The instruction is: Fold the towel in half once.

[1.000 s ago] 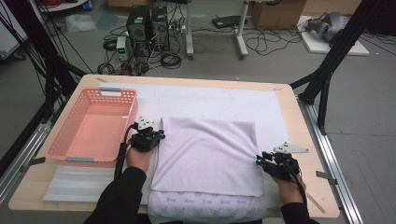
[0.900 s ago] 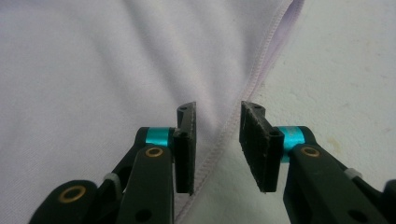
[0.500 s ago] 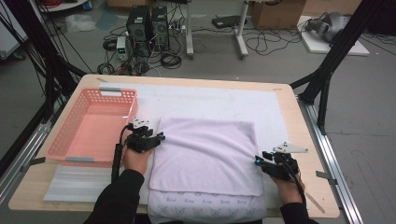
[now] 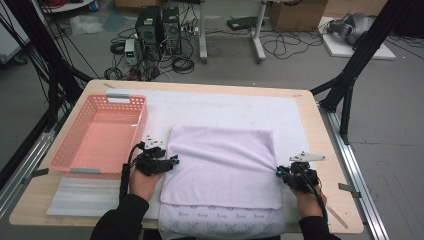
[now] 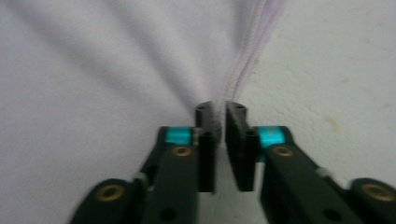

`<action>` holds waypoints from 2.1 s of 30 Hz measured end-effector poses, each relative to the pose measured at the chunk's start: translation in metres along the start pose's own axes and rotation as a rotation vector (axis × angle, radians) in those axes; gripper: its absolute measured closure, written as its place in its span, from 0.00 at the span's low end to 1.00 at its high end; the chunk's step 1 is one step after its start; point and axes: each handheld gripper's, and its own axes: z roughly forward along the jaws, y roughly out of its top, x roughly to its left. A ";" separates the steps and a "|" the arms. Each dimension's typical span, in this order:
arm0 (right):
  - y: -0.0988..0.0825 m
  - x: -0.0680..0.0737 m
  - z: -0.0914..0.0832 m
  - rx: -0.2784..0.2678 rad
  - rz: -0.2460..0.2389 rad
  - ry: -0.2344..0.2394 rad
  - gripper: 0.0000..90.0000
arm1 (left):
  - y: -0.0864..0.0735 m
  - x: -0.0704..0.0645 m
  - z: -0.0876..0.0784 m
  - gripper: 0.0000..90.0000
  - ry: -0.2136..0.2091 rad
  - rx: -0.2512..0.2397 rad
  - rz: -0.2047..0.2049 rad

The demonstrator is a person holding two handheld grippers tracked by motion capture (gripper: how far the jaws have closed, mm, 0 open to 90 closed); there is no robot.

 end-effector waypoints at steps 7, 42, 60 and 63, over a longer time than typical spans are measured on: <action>0.014 -0.019 0.002 -0.141 0.081 0.029 0.61 | 0.006 0.007 0.011 0.47 -0.017 -0.112 -0.056; 0.056 -0.036 0.069 -0.062 0.109 0.005 0.98 | 0.047 0.031 0.060 0.96 0.027 -0.023 -0.071; 0.094 -0.056 0.085 -0.165 0.110 -0.079 0.98 | 0.095 0.051 0.073 0.96 0.058 -0.137 -0.121; 0.100 -0.058 0.087 -0.189 0.138 -0.086 0.98 | 0.098 0.052 0.074 0.96 0.065 -0.168 -0.136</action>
